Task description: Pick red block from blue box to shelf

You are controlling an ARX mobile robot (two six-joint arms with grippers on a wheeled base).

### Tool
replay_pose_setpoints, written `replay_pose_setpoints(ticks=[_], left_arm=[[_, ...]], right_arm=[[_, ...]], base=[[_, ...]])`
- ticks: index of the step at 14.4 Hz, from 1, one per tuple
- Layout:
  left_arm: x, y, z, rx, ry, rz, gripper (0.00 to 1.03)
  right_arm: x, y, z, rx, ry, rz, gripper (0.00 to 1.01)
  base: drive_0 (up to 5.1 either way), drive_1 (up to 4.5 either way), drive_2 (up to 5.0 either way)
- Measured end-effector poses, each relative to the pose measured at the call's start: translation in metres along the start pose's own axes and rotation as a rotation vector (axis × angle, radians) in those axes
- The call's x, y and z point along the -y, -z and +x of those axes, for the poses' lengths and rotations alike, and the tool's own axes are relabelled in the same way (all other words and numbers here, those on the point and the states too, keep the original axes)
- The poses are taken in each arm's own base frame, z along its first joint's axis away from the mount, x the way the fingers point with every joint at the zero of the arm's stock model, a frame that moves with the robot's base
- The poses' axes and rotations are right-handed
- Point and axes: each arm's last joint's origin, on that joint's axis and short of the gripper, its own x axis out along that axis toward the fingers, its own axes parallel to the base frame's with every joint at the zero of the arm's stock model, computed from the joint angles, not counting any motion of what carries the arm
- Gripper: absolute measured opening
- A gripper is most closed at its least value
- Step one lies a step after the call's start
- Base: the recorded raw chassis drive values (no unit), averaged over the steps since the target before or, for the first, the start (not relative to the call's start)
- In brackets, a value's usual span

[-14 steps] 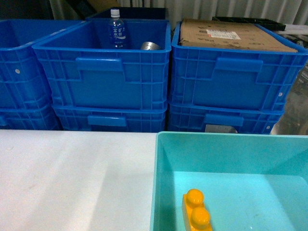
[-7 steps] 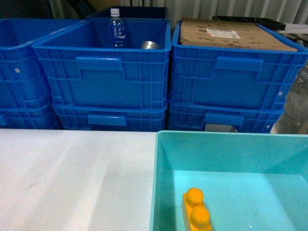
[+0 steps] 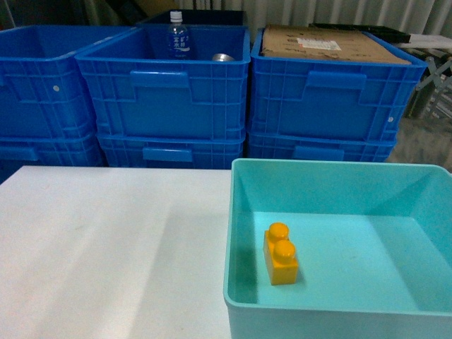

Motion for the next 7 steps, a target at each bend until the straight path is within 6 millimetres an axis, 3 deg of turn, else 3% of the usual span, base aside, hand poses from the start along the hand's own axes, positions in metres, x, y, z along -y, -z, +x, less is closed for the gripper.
replay_pose_setpoints(ticks=[7], left_arm=[[0.0000,0.0001,0.0000,-0.002,0.000,0.000,0.98]], right_arm=[[0.0000,0.0003,0.0001,-0.003,0.001,0.000,0.28]], base=[[-1.7,-1.67,-1.7]])
